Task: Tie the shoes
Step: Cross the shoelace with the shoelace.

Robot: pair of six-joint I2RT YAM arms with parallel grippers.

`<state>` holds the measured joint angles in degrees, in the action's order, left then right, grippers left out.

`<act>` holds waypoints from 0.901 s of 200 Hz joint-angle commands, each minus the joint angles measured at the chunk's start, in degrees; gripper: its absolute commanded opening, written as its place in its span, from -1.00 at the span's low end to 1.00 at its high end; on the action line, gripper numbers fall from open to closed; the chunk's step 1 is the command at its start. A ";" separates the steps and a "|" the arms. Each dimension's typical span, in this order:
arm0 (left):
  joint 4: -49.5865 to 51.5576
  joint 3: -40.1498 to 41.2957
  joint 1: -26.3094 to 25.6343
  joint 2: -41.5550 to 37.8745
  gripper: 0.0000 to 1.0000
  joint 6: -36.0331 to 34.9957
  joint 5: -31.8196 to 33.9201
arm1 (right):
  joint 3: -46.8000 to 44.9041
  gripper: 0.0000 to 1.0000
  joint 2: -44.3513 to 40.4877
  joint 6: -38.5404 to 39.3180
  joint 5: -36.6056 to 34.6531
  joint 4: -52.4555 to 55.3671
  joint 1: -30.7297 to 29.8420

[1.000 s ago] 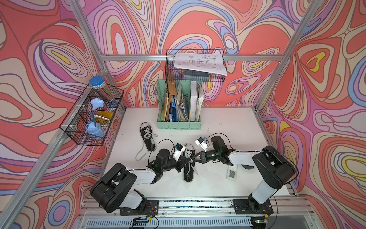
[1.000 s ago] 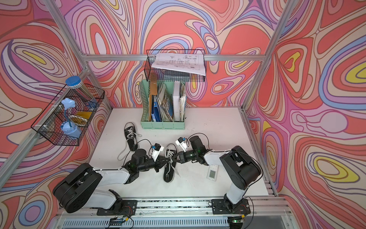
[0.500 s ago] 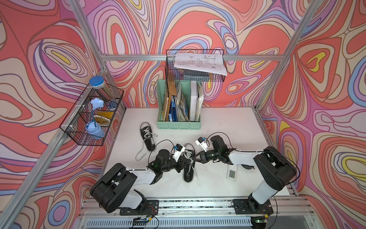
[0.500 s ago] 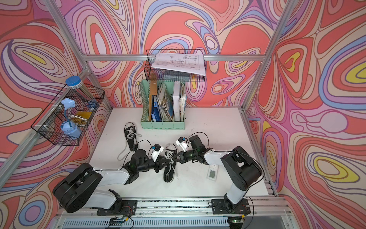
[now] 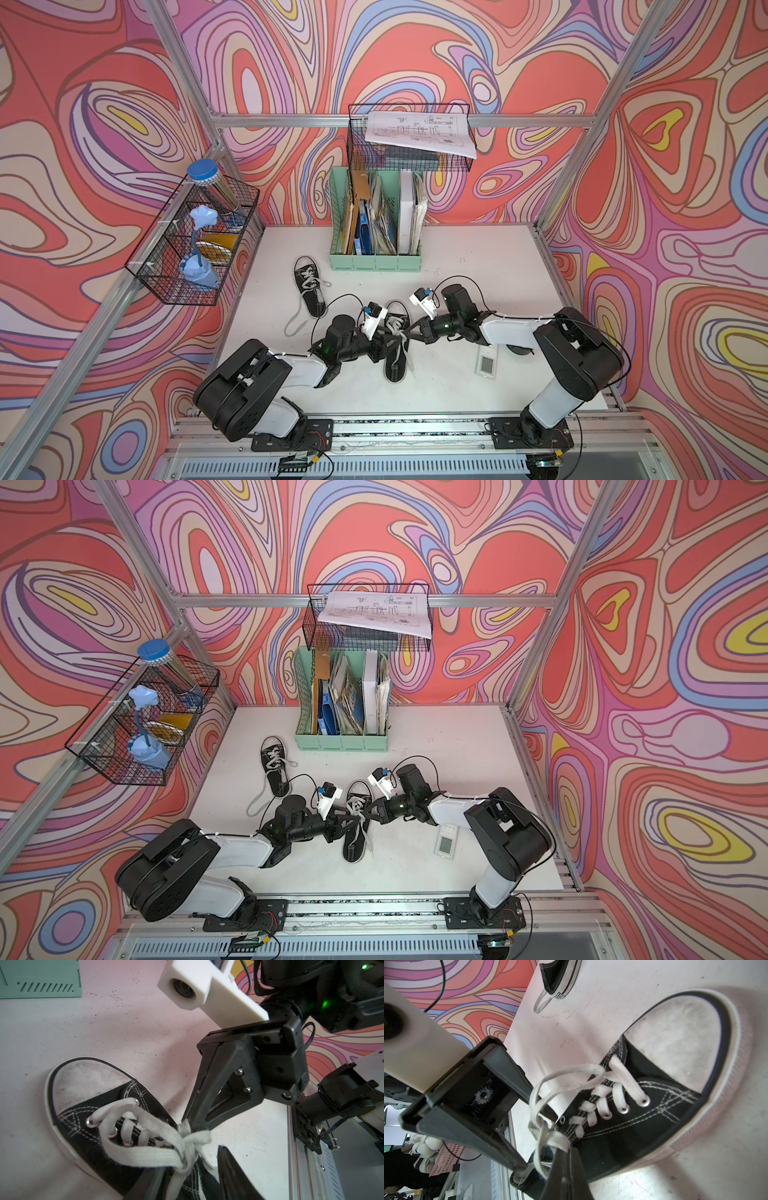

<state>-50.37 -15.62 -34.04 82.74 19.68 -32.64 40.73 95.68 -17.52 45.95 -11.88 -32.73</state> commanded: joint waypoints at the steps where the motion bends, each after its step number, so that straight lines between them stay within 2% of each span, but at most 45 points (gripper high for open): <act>1: -1.57 0.68 0.27 0.32 0.04 3.16 0.24 | 0.14 -1.00 -0.42 2.60 -0.69 1.06 -0.49; 70: 7.80 -2.05 0.79 -1.91 0.27 8.98 2.95 | -0.48 -1.00 -0.14 4.51 -0.82 1.11 -1.05; 112: 12.68 -4.06 1.34 -3.76 0.34 8.73 4.98 | -0.32 -1.00 0.02 4.62 -0.95 1.06 -1.18; 147: 18.00 -7.24 1.85 -3.91 0.27 6.90 6.78 | -0.12 -1.00 -0.05 4.86 -1.12 1.33 -1.24; 180: 19.16 -8.68 1.87 -3.05 0.09 6.21 8.39 | 0.13 -1.00 -0.05 5.02 -1.17 1.68 -1.28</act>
<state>-34.30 -22.83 -32.53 79.77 27.40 -26.28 40.66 95.68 -13.52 45.28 -10.66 -33.56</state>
